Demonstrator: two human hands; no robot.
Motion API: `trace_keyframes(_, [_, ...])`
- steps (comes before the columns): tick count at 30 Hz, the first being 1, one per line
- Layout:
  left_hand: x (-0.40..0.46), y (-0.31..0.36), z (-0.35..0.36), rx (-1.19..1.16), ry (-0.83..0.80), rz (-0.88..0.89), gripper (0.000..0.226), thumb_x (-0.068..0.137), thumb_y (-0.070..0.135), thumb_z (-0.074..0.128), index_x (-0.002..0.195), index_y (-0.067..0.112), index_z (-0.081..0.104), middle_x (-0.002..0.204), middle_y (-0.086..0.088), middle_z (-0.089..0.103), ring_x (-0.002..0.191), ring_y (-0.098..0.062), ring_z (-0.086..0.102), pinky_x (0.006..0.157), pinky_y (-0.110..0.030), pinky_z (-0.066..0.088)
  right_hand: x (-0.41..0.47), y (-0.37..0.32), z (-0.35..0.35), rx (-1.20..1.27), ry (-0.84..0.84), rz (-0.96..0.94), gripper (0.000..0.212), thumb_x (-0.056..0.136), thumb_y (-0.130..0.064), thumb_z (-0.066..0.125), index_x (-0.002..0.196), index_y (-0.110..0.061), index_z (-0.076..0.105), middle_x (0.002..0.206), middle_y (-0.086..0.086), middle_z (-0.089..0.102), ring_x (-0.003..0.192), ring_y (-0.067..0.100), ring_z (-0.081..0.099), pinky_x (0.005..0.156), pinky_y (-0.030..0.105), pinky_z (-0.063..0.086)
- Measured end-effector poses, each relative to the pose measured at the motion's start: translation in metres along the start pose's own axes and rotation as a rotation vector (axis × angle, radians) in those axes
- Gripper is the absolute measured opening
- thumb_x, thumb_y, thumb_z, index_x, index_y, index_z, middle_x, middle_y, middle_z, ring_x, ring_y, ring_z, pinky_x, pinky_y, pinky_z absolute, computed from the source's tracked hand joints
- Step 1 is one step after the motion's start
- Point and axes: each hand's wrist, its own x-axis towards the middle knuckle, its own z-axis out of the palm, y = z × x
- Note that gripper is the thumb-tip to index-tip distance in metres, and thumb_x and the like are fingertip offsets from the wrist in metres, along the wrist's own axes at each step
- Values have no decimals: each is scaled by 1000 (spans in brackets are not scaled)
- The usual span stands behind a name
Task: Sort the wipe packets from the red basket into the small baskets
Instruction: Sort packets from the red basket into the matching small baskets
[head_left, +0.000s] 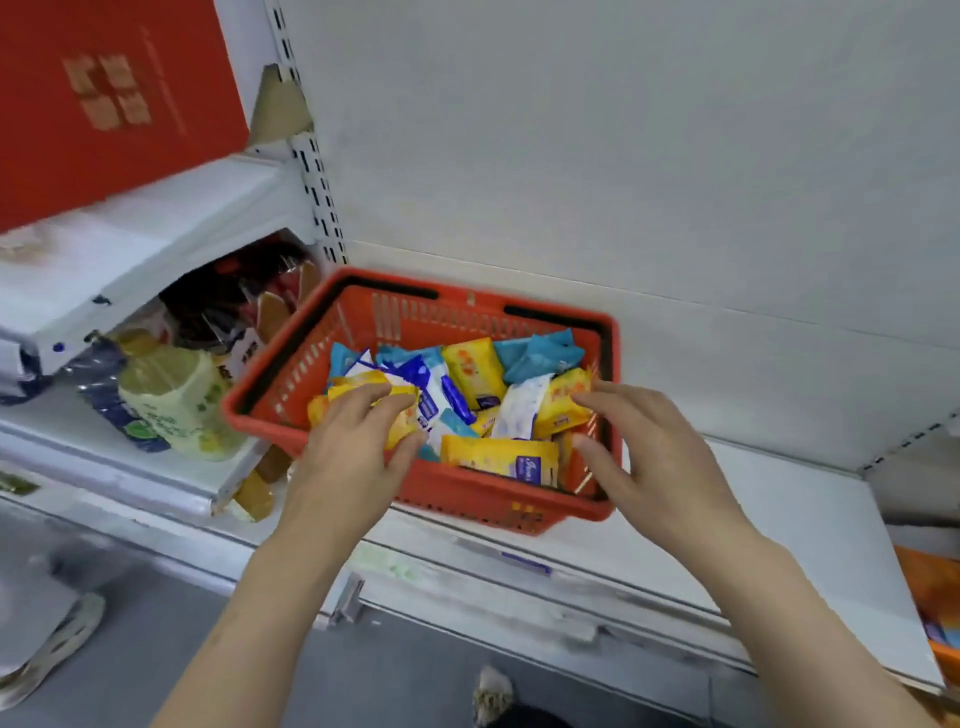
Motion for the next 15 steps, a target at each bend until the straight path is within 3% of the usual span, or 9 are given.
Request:
trace_keyframes(2, [31,-17,6,-24,-23,4,53,85,51,48,118,14,69,122,-10,63,115,-31,55,98,-40,42,37,-5,13,-19,-38,-1,38,91,-30,66,128,-22,62,134,-2,58,126,20,49,101,29,39])
trace_keyframes(5, [66,-36,13,-46,-66,-6,43,89,39,65,123,14,66,127,-8,60,120,-29,51,102,-36,37,83,-14,39,-17,-127,36,39,92,-39,60,126,-22,62,129,-1,61,122,23,52,99,33,42])
trace_keyframes(11, [140,-80,32,-69,-315,-9,51,89,41,65,135,19,55,138,-4,53,129,-25,44,108,-33,31,168,-39,125,27,-513,231,45,94,-45,59,129,-17,59,127,6,63,114,24,59,92,36,49])
trace_keyframes(15, [170,-100,33,-36,-488,-5,62,90,48,60,143,19,45,144,-6,48,134,-26,41,109,-38,34,200,-41,181,-24,-632,399,39,94,-46,60,86,-8,55,84,8,58,84,26,56,62,33,43])
